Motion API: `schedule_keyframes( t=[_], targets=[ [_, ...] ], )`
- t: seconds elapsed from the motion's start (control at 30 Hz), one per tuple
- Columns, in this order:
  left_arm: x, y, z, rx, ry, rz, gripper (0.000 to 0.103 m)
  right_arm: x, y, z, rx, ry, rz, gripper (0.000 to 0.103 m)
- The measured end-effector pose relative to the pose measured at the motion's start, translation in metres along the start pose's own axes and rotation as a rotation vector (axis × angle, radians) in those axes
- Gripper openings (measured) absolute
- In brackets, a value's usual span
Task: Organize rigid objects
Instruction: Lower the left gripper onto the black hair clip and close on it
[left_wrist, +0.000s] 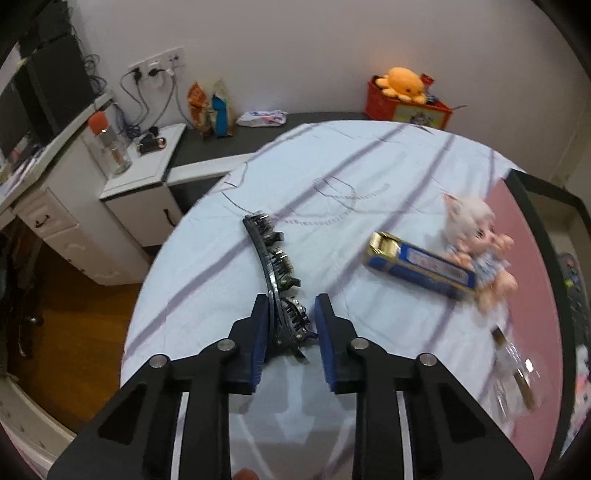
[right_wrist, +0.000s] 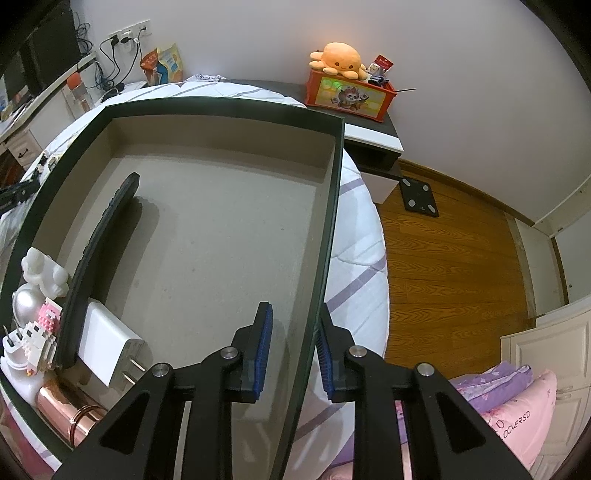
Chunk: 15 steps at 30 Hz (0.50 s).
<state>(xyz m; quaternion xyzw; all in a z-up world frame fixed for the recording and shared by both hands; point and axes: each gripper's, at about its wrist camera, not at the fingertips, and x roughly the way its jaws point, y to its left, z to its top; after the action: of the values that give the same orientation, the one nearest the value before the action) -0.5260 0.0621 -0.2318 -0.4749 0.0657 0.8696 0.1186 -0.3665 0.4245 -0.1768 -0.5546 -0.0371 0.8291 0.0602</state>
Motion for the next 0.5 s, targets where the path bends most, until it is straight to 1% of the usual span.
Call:
schedule_keyframes(
  t=[0.1, 0.13, 0.2, 0.23, 0.33, 0.4, 0.47, 0.5],
  targets=[
    [-0.007, 0.004, -0.01, -0.006, 0.009, -0.062, 0.025, -0.001, 0.0, -0.001, 0.002, -0.001, 0.002, 0.023],
    [-0.01, 0.006, -0.015, -0.006, 0.02, -0.093, 0.025, -0.002, 0.001, -0.001, 0.001, -0.001, 0.002, 0.023],
    [-0.017, 0.01, -0.026, -0.02, 0.02, -0.119, 0.025, -0.003, 0.001, -0.003, 0.001, -0.003, 0.003, 0.023],
    [-0.021, 0.01, -0.033, -0.008, 0.027, -0.133, 0.025, -0.004, 0.002, -0.004, 0.002, -0.003, 0.007, 0.023],
    [-0.033, 0.008, -0.05, 0.012, 0.028, -0.151, 0.025, -0.006, 0.002, -0.007, 0.007, -0.006, 0.016, 0.023],
    [-0.041, 0.005, -0.06, 0.023, 0.026, -0.142, 0.025, -0.007, 0.003, -0.009, 0.008, -0.01, 0.015, 0.023],
    [-0.045, 0.001, -0.067, 0.048, 0.031, -0.155, 0.025, -0.008, 0.004, -0.011, 0.008, -0.01, 0.015, 0.023],
    [-0.046, -0.001, -0.069, 0.05, 0.029, -0.144, 0.025, -0.009, 0.005, -0.012, 0.009, -0.009, 0.016, 0.023]
  ],
)
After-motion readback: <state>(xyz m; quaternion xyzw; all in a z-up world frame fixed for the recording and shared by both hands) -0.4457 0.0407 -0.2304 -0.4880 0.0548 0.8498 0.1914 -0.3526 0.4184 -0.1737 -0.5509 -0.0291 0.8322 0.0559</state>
